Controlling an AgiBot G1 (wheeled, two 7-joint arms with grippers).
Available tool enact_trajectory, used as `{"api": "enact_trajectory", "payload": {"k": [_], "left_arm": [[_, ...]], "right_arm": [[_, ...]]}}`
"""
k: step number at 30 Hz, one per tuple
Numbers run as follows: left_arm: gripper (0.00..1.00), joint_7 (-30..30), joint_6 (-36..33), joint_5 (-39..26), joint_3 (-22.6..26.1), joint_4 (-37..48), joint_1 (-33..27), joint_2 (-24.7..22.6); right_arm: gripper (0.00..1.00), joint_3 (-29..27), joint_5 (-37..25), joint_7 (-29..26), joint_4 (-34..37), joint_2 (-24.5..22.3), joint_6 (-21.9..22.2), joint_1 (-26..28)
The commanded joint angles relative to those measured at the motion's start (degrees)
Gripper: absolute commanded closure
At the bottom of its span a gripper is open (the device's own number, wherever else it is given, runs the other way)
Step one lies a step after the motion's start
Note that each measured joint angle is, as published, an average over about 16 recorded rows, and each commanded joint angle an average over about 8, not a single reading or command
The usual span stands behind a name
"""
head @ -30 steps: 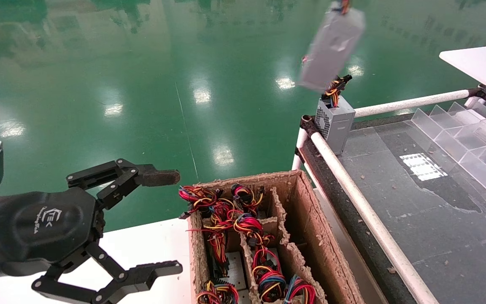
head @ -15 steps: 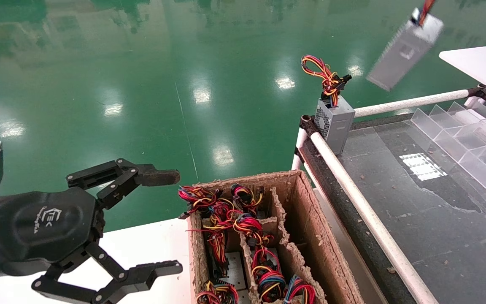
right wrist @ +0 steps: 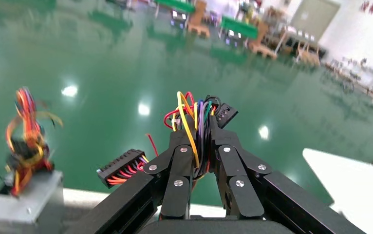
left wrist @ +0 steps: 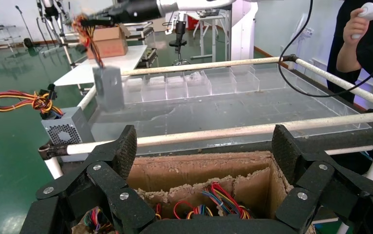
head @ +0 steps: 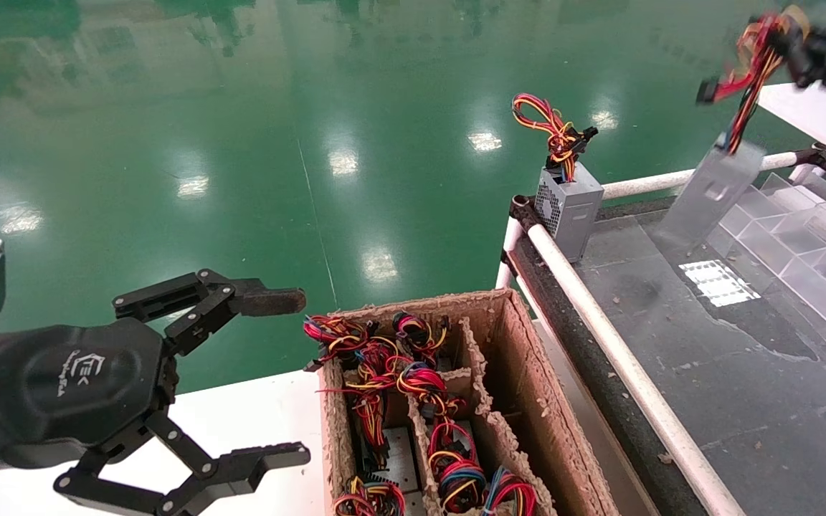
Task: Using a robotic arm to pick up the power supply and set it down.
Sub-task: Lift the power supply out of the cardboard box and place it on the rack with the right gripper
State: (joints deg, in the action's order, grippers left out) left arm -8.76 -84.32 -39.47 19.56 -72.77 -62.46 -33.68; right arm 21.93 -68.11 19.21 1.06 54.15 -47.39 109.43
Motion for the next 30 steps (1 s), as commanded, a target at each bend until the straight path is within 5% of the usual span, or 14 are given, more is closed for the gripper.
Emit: {"api": "enact_trajectory", "payload": {"k": [1,30], "left_arm": [[0.0,0.0,0.0,0.0,0.0,0.0,0.0,0.0],[0.0,0.02,0.01,0.02,0.03,0.0,-0.01,0.01]], "right_arm": [[1.0,0.25,-0.36,-0.02,0.51,0.6,1.53,-0.61],[0.96,2.0,-2.94,-1.84,-0.92,6.32,0.59,-1.98]]}}
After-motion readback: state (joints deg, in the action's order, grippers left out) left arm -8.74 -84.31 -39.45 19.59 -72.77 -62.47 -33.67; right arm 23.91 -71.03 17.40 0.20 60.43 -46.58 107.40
